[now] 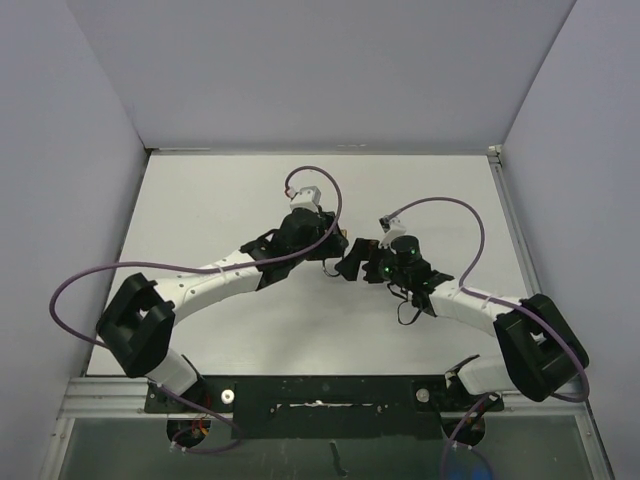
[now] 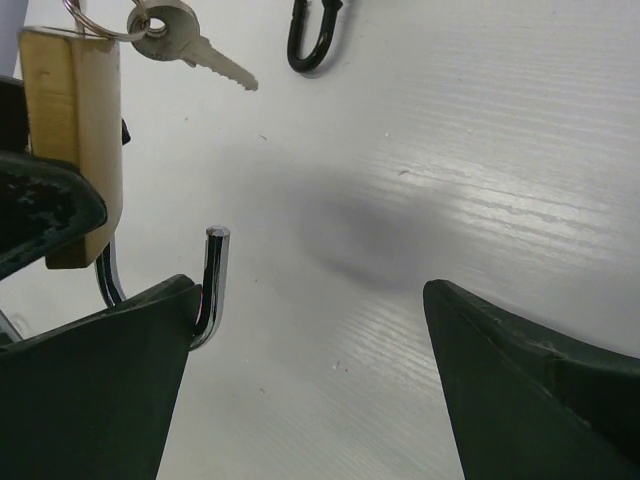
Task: Unlock with the key
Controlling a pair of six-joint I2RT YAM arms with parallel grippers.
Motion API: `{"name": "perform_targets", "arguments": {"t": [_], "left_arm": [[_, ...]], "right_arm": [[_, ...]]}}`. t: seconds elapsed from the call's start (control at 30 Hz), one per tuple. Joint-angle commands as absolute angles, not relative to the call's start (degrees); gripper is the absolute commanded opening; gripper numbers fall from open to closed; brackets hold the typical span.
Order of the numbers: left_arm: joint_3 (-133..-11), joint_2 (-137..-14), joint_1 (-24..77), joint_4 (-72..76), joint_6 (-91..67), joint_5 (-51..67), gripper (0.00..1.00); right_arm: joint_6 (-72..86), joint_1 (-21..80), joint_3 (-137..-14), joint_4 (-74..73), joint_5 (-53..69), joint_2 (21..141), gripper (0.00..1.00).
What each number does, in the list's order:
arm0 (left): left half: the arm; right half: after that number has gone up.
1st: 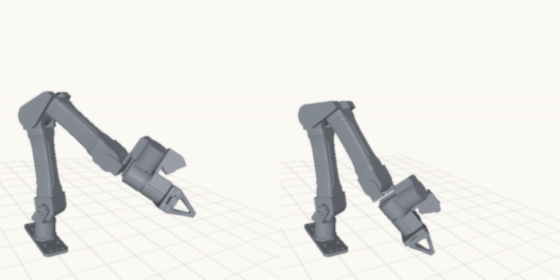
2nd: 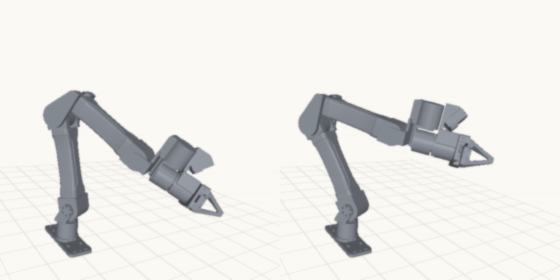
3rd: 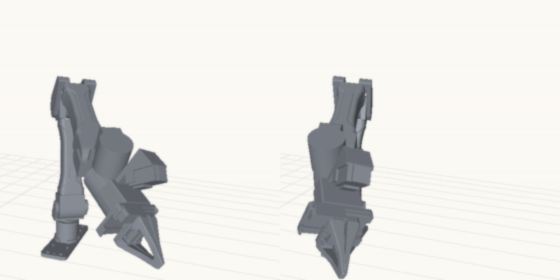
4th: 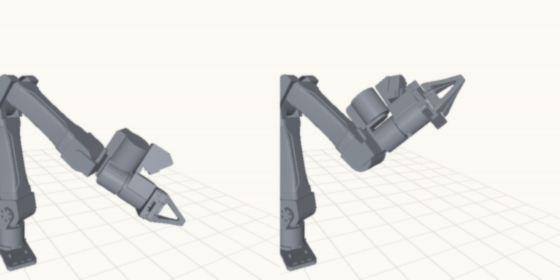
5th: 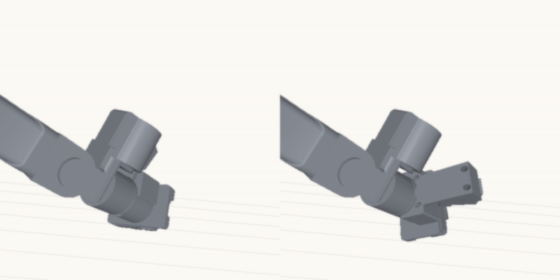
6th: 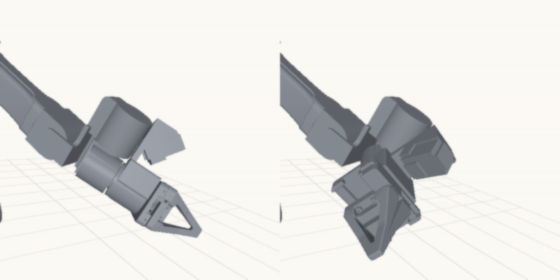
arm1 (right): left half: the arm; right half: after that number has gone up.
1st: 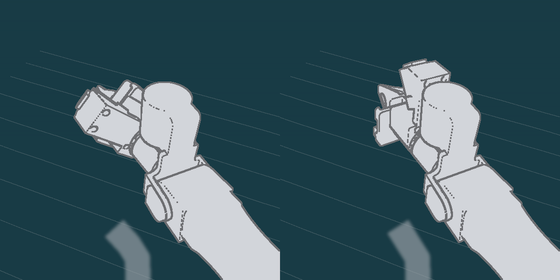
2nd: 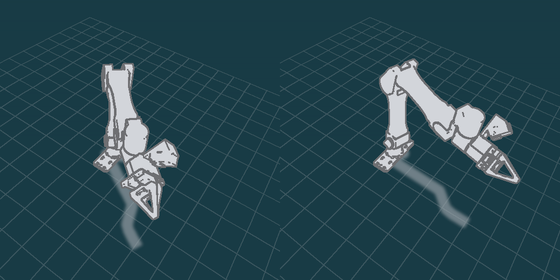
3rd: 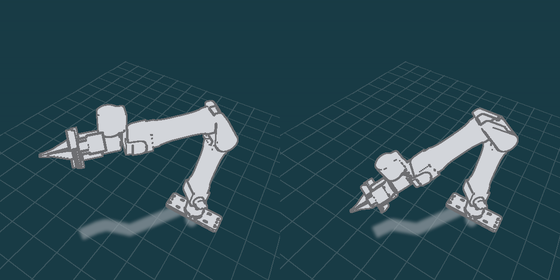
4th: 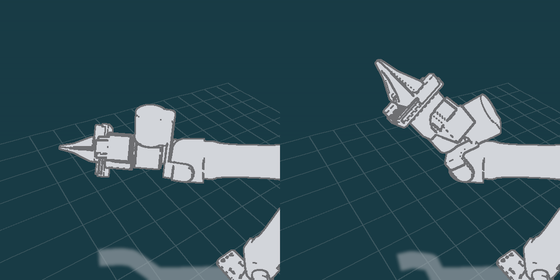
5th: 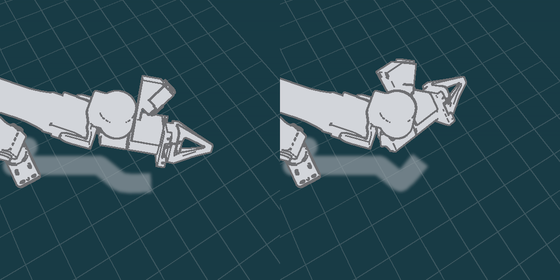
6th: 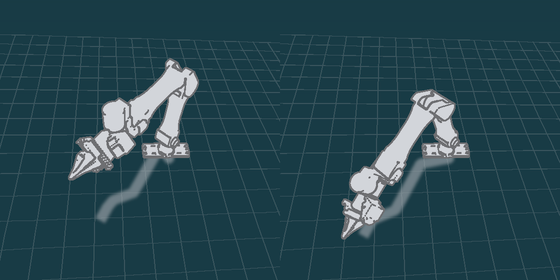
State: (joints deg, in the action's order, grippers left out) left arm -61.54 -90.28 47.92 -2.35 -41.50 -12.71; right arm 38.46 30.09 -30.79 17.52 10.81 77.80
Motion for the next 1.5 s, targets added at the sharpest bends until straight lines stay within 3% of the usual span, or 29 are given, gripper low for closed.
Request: {"name": "perform_targets", "arguments": {"t": [0.0, 0.3, 0.57, 1.47], "left_arm": [[-62.18, -83.67, 46.56, 7.14, -43.94, -12.79, 0.00], [-63.68, -87.67, 46.05, 3.48, -43.72, -14.22, 0.00], [-66.56, -87.81, 46.43, -0.43, -45.72, -15.88, 0.00], [-65.77, -87.28, 48.17, 5.77, -55.06, -14.10, 0.00]], "right_arm": [[38.38, 30.21, -32.69, 22.50, 9.90, 76.37, 0.98], [34.06, 30.60, -33.56, 12.80, 2.56, 65.94, 0.98], [30.28, 32.44, -36.91, 2.39, -6.45, 66.40, 0.98], [32.94, 40.64, -39.37, 10.74, -7.91, 78.65, 0.98]]}}
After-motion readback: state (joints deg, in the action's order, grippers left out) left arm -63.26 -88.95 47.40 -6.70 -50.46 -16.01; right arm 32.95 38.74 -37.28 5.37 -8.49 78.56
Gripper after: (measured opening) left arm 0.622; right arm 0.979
